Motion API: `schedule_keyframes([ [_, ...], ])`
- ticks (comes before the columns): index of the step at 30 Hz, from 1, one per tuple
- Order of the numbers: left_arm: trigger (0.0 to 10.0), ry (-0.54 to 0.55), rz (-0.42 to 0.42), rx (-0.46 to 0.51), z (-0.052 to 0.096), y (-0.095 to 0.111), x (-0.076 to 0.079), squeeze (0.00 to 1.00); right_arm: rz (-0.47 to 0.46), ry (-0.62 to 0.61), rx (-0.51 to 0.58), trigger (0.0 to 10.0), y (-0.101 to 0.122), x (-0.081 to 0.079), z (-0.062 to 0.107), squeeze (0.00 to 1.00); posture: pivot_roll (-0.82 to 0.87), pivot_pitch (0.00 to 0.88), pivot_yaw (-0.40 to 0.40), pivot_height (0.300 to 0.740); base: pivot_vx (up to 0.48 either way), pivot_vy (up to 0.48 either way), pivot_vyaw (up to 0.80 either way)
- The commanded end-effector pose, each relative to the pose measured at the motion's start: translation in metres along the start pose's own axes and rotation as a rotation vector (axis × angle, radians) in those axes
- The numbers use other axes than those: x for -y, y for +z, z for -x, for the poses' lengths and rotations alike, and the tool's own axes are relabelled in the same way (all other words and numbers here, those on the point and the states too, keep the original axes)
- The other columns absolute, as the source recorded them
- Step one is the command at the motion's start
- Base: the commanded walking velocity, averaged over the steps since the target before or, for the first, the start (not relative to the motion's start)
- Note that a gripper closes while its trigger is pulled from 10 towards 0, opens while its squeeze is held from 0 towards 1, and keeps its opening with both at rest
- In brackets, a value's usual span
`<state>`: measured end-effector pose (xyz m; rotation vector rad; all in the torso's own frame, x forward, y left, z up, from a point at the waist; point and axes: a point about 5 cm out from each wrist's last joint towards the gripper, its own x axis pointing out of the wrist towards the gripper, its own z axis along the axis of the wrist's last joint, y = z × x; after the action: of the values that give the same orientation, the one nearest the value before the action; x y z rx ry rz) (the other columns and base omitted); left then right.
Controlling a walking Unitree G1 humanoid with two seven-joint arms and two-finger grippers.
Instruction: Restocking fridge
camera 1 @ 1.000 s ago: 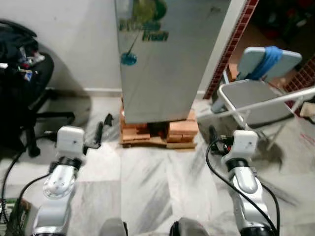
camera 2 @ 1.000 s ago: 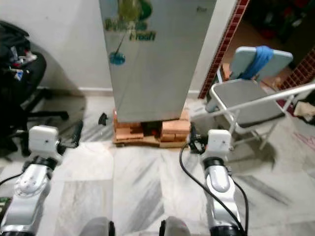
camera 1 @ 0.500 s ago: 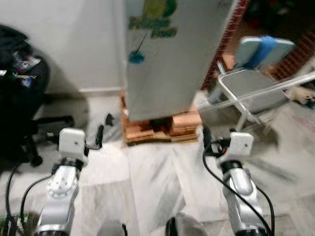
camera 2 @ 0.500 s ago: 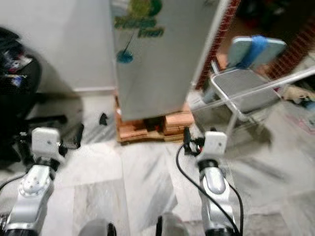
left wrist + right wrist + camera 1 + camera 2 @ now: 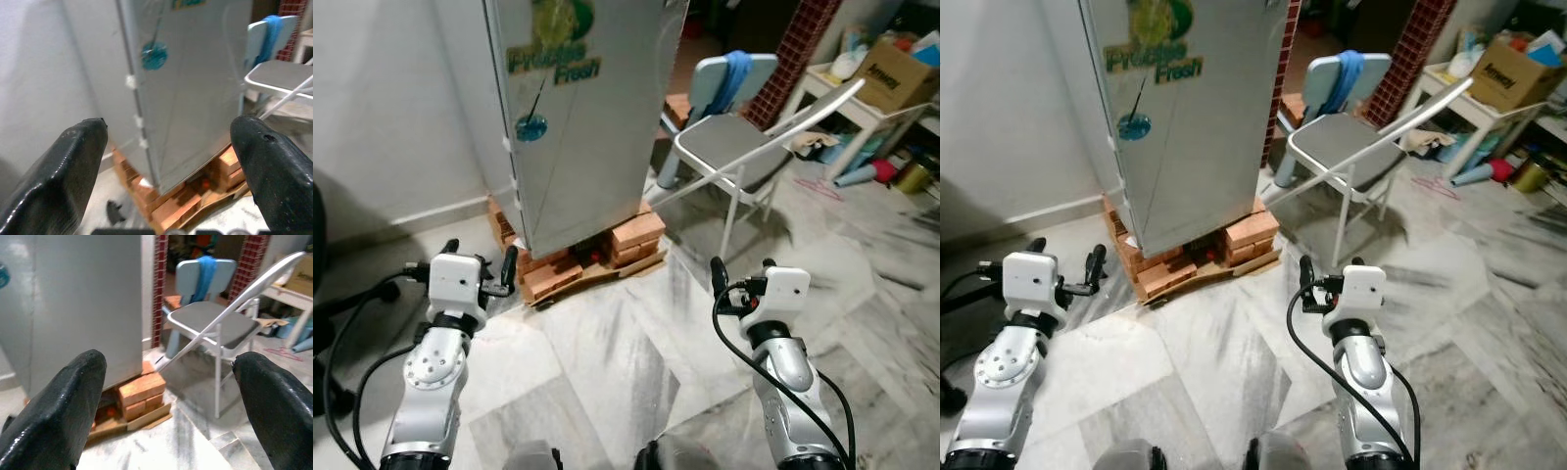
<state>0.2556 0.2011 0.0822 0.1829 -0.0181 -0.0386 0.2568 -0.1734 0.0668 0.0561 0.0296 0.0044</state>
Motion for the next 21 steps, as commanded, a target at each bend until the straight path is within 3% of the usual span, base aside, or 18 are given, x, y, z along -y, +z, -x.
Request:
schedule_keyframes([
  [1, 10.0, -0.025, 0.014, 0.002, -0.0011, -0.0003, 0.0076, 0.0, 0.012, -0.016, -0.007, 10.0, -0.0009, 0.0082, -0.0001, 0.0, 0.05, 0.056, -0.053, 0.74, 0.285, 0.386, 0.0],
  [6, 10.0, -0.047, -0.001, 0.017, -0.0006, 0.0011, 0.0096, 0.0, 0.013, -0.014, -0.006, 10.0, -0.0013, 0.0079, 0.0, 0.0, 0.05, 0.055, -0.051, 0.74, 0.362, 0.22, 0.0],
  [19, 10.0, -0.04, 0.02, -0.006, -0.0015, -0.0021, 0.0093, 0.0, 0.013, -0.01, -0.006, 10.0, -0.0018, 0.0079, 0.0, 0.0, 0.05, 0.059, -0.05, 0.74, 0.444, 0.0, -0.6],
  [21, 10.0, -0.039, 0.02, -0.006, -0.0011, -0.0023, 0.0085, 0.0, 0.013, -0.01, -0.007, 10.0, -0.0021, 0.0077, -0.0002, 0.0, 0.05, 0.058, -0.048, 0.74, 0.42, 0.0, 0.0],
])
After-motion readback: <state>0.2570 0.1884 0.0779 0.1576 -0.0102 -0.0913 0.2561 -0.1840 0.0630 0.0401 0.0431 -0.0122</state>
